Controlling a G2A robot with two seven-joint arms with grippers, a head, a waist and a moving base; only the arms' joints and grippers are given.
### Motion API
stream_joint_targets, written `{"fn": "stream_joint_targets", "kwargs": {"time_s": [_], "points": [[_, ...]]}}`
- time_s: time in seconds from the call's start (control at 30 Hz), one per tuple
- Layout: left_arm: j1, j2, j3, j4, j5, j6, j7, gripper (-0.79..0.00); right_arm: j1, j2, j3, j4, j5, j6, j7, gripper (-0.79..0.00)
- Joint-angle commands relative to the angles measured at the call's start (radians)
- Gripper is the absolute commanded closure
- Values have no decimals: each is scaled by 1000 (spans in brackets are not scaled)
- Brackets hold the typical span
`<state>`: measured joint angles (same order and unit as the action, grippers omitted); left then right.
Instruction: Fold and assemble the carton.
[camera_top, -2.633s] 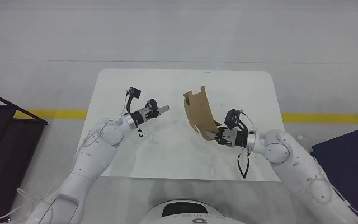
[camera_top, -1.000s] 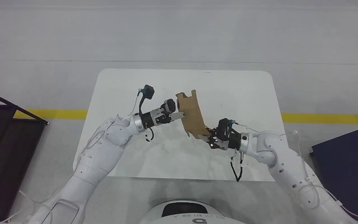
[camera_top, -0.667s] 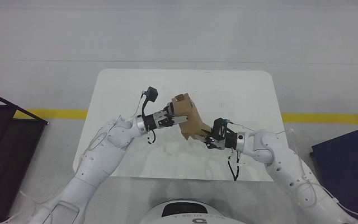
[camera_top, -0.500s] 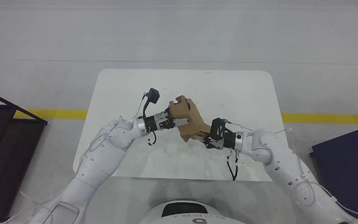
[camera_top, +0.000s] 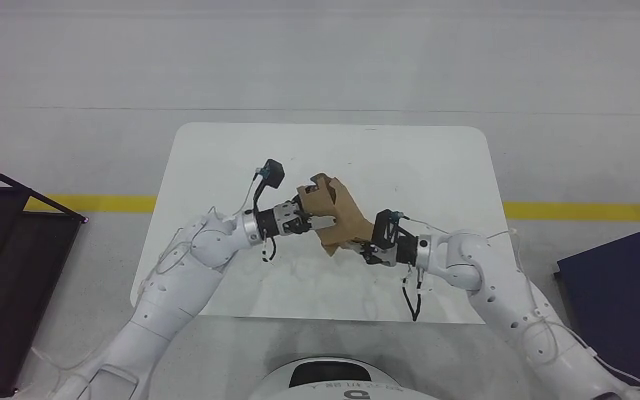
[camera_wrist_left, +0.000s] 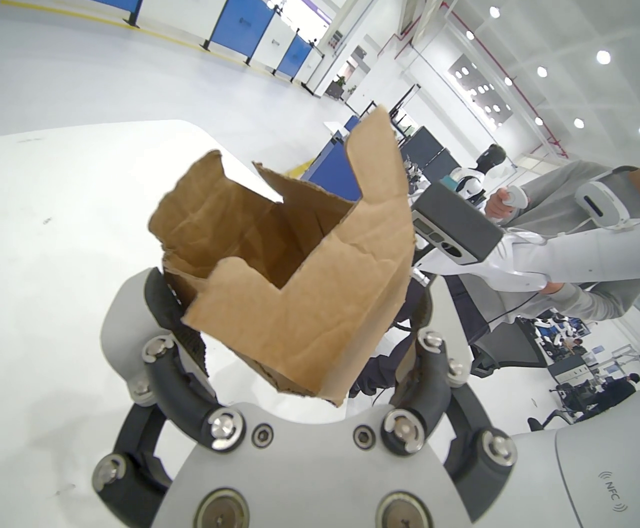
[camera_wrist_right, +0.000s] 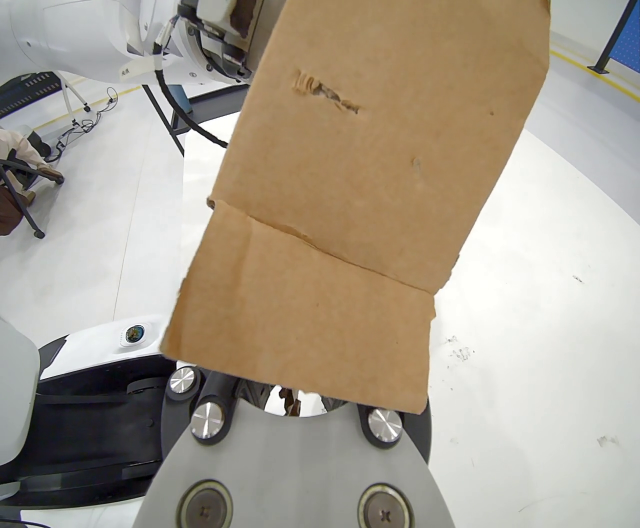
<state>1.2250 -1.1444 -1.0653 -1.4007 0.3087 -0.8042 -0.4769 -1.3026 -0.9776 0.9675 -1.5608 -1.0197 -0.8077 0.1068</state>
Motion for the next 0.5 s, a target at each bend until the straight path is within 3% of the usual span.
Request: {"fn": "stream_joint_targets", "kwargs": {"time_s": [0.0,0.1,0.2,0.47], "points": [[2,1,-4,-1,5,-6,5,-329,0,-1,-1,3,-2,-3,-1,0],[5,3,-8,-3,7,-11,9,-111,0,-2,-2,8,0,-11,-4,0],[6,5,-10,0,3,-17,10,0,2,-3,1,14,3,-18,-7,0],[1,7,-12,-1,12,-27,19,0,1,-3,9,23,23,-42,-3,0]]}}
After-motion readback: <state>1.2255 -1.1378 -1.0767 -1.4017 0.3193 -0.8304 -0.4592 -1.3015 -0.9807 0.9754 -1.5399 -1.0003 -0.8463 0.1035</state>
